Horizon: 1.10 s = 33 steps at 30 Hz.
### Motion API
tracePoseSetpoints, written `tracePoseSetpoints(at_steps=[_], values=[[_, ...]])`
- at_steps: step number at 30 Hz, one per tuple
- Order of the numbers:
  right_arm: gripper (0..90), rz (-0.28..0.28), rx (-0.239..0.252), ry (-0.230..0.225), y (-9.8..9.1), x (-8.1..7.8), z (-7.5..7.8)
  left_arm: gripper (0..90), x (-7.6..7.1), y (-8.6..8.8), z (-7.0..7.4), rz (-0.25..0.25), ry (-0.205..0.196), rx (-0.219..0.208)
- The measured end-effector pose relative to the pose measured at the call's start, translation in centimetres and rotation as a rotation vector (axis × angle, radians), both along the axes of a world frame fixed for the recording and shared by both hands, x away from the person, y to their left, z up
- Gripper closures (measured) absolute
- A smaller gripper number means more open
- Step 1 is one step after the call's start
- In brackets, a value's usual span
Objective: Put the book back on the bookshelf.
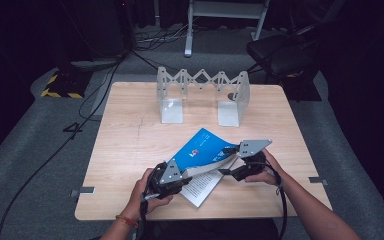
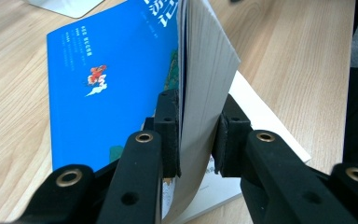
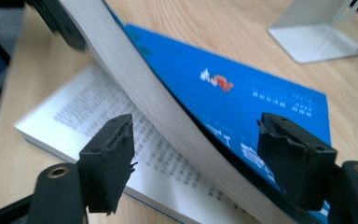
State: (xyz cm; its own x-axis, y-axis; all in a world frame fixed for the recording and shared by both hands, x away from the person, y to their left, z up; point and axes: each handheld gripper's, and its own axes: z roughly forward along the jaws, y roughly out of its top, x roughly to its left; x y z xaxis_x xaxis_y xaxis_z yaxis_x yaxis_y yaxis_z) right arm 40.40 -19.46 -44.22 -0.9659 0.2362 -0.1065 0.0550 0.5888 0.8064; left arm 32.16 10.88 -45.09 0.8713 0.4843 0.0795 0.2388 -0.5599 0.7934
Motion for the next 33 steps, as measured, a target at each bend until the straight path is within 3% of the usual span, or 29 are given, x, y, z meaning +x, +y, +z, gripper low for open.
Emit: tracePoseSetpoints(at_steps=[3, 4, 6, 7, 8, 10, 11, 14, 16, 18, 21, 24, 27, 29, 33], values=[[28.6, -0.017, -0.045, -0.012, 0.4, 0.6, -1.4, 73.8, 0.2, 0.7, -0.1, -0.002, 0.004, 0.007], [33.3, -0.043, -0.065, -0.041, 0.2, 0.7, -2.0, 73.5, 0.2, 0.8, -0.1, -0.005, 0.006, 0.008], [38.5, -0.07, -0.071, -0.052, -0.2, 1.0, -2.6, 73.0, 0.4, 1.2, -0.2, -0.011, 0.01, 0.002], [40.5, -0.093, -0.093, -0.087, -0.4, 1.1, -3.0, 72.8, 0.5, 1.4, -0.2, -0.016, 0.012, 0.0], [40.5, -0.093, -0.093, -0.087, -0.4, 1.1, -3.0, 72.7, 0.5, 1.4, -0.2, -0.016, 0.012, 0.0], [47.6, -0.103, -0.103, -0.165, -0.8, 1.0, -3.6, 72.3, 1.0, 1.8, -0.1, -0.028, 0.025, -0.01], [49.5, -0.106, -0.102, -0.183, -0.8, 0.9, -3.7, 71.3, 1.3, 2.0, 0.0, -0.034, 0.036, -0.018], [54.3, -0.114, -0.11, -0.208, -0.5, 0.6, -3.4, 64.6, 2.1, 2.5, 0.4, -0.019, 0.068, -0.042], [56.4, -0.128, -0.118, -0.214, -0.2, 0.3, -3.1, 53.4, 2.0, 2.4, 0.6, 0.022, 0.054, -0.019], [57.6, -0.134, -0.142, -0.232, 0.2, 0.0, -2.8, 48.1, 1.5, 1.8, 0.6, 0.028, 0.044, 0.016], [58.9, -0.144, -0.16, -0.247, 0.8, -0.5, -2.5, 38.3, 0.7, 0.3, 0.4, 0.048, -0.006, 0.132], [63.0, -0.119, -0.178, -0.258, 1.1, -1.3, -2.3, 41.0, 0.6, -0.5, 0.6, 0.046, -0.023, 0.103], [66.1, -0.098, -0.206, -0.281, 1.3, -2.7, -2.0, 55.9, 0.7, -0.9, 0.7, 0.017, -0.056, 0.08], [66.8, -0.103, -0.205, -0.275, 1.1, -3.1, -1.9, 61.1, 0.9, -0.7, 0.9, -0.004, -0.078, 0.078], [68.4, -0.107, -0.191, -0.266, 0.6, -3.3, -1.6, 65.5, 2.3, -0.4, 1.4, -0.052, -0.055, 0.055]])
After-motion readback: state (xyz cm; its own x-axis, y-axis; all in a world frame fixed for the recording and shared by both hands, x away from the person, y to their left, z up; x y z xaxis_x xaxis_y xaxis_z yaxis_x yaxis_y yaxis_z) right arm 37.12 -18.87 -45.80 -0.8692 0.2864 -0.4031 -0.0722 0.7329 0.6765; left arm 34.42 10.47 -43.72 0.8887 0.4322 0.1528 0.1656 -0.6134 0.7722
